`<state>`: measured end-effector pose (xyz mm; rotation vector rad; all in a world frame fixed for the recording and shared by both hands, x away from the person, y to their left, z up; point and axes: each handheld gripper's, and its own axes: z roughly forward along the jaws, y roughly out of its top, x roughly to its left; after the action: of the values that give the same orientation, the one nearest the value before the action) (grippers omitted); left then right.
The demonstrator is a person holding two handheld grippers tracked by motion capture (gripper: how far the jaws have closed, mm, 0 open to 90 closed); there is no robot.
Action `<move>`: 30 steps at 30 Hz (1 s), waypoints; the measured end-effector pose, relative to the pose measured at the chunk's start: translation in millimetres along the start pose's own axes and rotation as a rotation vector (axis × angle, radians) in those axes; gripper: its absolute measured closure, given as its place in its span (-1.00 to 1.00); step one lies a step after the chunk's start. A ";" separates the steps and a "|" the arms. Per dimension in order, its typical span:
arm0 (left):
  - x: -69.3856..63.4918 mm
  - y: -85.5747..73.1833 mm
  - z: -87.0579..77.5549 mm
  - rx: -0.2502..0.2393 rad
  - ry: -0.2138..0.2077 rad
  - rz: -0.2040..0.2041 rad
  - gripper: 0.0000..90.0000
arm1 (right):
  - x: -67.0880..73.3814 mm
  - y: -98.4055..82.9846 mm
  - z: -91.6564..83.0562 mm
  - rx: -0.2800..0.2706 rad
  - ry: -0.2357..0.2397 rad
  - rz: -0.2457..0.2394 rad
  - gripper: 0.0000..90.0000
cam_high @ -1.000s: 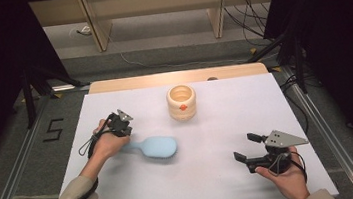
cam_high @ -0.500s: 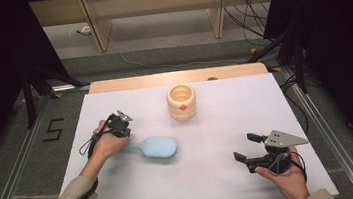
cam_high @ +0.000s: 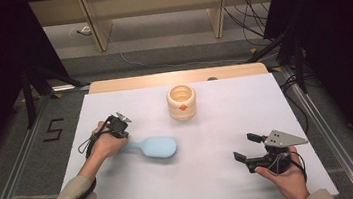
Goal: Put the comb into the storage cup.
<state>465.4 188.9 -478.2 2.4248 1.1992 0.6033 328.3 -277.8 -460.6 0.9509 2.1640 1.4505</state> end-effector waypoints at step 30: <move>-34.9 -53.4 -44.5 0.023 -0.161 -0.033 1.00 | 1.4 0.6 1.4 0.003 0.004 0.006 -0.65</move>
<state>388.0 197.0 -474.8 2.4162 1.1825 0.3786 328.4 -275.8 -460.6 0.9575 2.1680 1.4535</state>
